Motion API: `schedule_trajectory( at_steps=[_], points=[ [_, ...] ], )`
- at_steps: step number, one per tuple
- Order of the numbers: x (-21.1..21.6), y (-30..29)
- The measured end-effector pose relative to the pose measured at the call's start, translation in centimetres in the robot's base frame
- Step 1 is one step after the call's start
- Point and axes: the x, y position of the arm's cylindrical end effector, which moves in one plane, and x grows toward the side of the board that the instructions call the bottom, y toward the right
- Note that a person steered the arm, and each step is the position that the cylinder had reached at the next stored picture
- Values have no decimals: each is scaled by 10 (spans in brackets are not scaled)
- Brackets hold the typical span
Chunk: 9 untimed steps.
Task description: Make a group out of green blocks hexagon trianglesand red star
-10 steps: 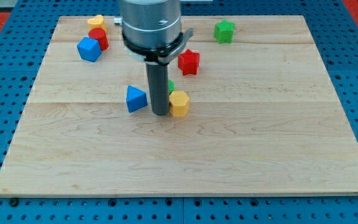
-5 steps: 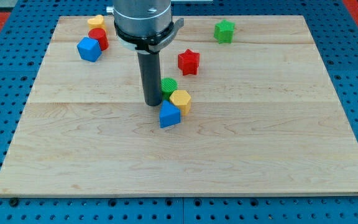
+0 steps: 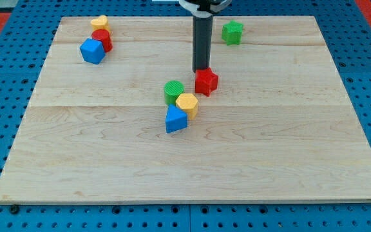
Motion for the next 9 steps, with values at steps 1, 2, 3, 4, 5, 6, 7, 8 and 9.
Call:
schedule_trajectory(
  at_steps=[1,2,3,4,5,6,7,8,9],
  points=[
    [-69,69],
    [-104,174],
    [-160,140],
    [-144,35],
    [-82,-4],
    [-121,22],
    [-156,42],
    [-144,85],
    [-88,64]
  ],
)
